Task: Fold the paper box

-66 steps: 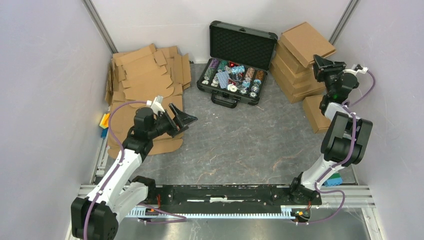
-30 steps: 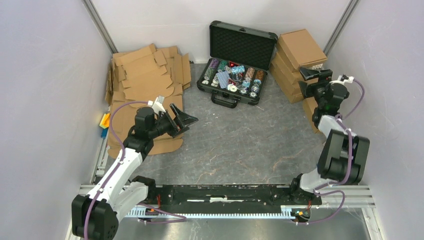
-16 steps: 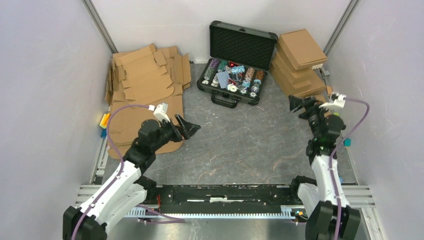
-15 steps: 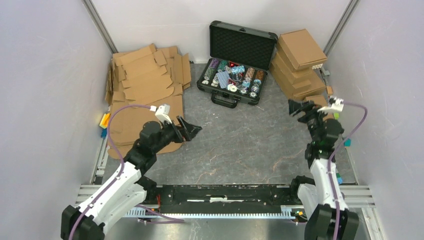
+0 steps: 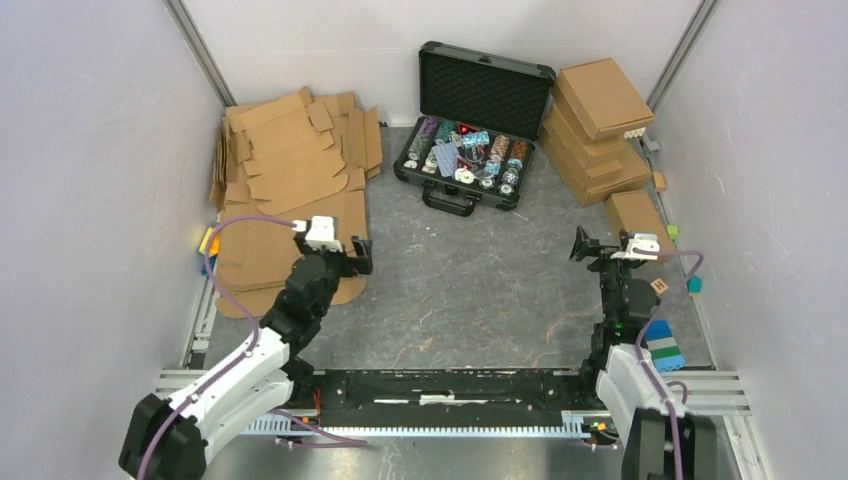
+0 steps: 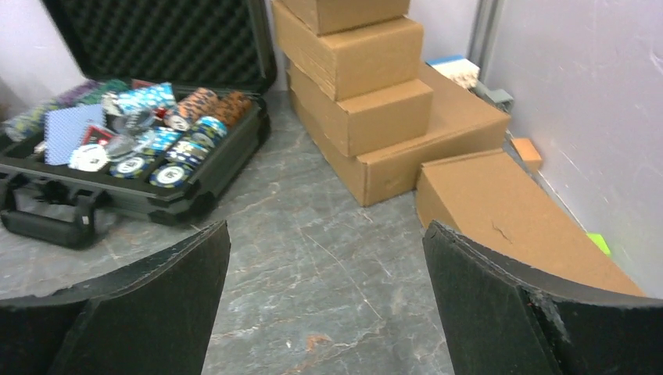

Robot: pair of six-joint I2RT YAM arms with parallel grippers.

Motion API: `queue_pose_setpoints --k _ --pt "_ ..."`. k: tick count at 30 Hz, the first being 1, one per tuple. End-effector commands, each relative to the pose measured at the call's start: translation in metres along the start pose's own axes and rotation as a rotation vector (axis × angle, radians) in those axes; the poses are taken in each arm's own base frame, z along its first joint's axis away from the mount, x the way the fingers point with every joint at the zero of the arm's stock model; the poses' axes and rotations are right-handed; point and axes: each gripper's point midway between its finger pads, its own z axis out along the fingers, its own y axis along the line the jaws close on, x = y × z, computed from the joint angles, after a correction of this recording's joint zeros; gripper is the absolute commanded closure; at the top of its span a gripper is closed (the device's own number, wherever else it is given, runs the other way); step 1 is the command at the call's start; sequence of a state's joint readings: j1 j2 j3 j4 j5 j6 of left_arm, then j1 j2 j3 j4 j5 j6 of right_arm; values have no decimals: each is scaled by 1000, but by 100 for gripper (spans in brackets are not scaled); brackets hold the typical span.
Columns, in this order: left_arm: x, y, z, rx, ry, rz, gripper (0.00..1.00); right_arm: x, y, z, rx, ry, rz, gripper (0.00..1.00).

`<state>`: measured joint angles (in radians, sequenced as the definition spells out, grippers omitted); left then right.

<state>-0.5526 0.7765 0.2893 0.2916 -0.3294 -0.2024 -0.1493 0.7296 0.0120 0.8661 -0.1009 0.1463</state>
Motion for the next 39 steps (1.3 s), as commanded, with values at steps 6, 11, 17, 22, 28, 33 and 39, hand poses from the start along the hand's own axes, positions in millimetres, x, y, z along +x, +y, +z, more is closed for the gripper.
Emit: queue_pose_setpoints --k 6,11,17,22,28,33,39 --pt "-7 110 18 -341 -128 69 0 46 -15 -25 96 44 -127 2" --pt "8 131 38 -328 -97 48 3 58 -15 -24 66 93 -221 3" --pt "17 144 58 -324 -113 66 6 57 -14 -35 73 62 -223 2" --pt "29 140 77 -272 -26 89 0 81 -9 -14 62 178 -273 2" --pt "28 139 76 -264 -39 95 0 83 -8 -13 88 195 -318 2" --pt "28 139 77 -264 -40 92 0 81 -13 -15 120 190 -307 2" --pt "27 139 76 -266 -41 93 0 80 -6 -15 78 180 -319 2"
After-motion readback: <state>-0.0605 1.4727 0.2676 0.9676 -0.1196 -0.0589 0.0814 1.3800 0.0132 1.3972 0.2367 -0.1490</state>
